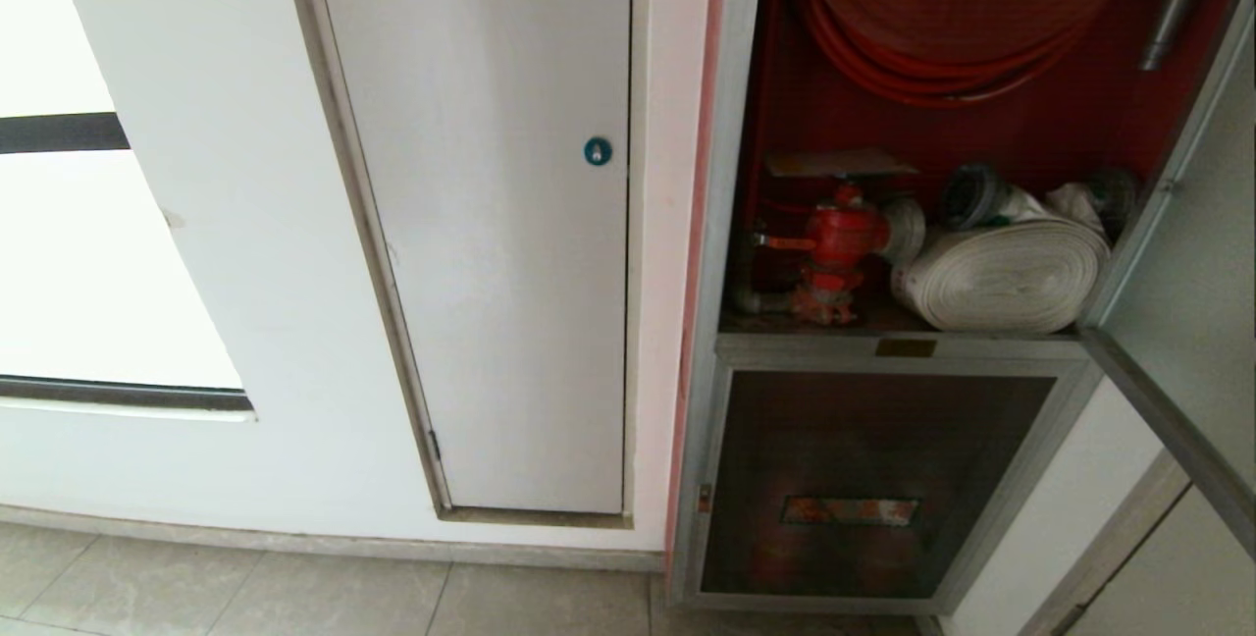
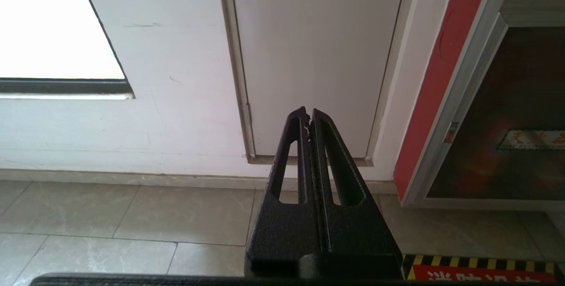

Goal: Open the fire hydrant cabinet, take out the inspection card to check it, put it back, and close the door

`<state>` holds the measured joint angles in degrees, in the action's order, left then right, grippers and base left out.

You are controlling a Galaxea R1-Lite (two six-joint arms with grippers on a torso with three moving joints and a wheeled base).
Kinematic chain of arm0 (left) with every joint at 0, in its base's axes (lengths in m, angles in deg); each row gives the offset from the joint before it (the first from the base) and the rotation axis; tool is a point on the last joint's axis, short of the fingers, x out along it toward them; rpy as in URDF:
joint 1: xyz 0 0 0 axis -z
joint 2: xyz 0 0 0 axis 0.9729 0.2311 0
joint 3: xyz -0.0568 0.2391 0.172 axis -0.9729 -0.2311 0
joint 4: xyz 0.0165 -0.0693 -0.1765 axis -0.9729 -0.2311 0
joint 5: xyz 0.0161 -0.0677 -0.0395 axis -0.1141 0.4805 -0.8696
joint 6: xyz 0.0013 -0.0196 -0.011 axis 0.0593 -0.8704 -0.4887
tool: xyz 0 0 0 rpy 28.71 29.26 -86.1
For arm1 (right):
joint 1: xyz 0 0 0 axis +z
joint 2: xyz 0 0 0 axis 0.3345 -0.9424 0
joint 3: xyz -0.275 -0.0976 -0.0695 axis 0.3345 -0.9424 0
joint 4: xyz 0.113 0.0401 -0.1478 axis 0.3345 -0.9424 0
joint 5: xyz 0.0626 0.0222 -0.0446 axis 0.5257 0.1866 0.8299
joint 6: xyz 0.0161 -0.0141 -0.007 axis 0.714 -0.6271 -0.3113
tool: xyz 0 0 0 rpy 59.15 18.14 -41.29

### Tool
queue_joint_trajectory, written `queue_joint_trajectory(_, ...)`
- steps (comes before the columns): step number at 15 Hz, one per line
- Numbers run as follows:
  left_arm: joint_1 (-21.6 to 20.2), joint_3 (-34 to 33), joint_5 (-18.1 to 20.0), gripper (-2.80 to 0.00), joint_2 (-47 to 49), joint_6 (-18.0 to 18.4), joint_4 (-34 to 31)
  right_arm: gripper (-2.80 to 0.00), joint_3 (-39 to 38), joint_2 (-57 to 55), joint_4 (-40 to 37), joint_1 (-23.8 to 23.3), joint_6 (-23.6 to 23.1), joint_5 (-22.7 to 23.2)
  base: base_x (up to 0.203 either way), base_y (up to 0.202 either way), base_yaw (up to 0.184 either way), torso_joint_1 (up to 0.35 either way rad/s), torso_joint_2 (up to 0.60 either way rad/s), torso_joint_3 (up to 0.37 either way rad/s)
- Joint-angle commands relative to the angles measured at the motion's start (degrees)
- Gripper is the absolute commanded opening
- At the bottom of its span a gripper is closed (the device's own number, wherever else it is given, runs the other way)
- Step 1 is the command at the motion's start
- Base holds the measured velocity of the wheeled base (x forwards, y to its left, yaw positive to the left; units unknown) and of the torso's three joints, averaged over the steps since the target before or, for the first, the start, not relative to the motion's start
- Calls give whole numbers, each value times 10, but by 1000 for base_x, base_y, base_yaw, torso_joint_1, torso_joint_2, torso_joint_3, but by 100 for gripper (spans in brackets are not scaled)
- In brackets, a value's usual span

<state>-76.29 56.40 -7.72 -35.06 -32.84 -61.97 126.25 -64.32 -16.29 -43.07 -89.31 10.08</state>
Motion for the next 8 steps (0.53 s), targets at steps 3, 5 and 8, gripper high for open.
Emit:
queue_joint_trajectory(3, 0, 0, 0, -280, 0, 0, 0, -280, -5, 14, -29, 2, 0, 84, 0, 0, 0, 0, 0, 0)
queue_joint_trajectory(5, 0, 0, 0, -280, 1, 0, 0, -280, -10, 33, -41, 5, 0, 139, 0, 0, 0, 0, 0, 0)
queue_joint_trajectory(8, 1, 0, 0, -280, 1, 0, 0, -280, -19, 104, -93, 20, 0, 231, 0, 0, 0, 0, 0, 0)
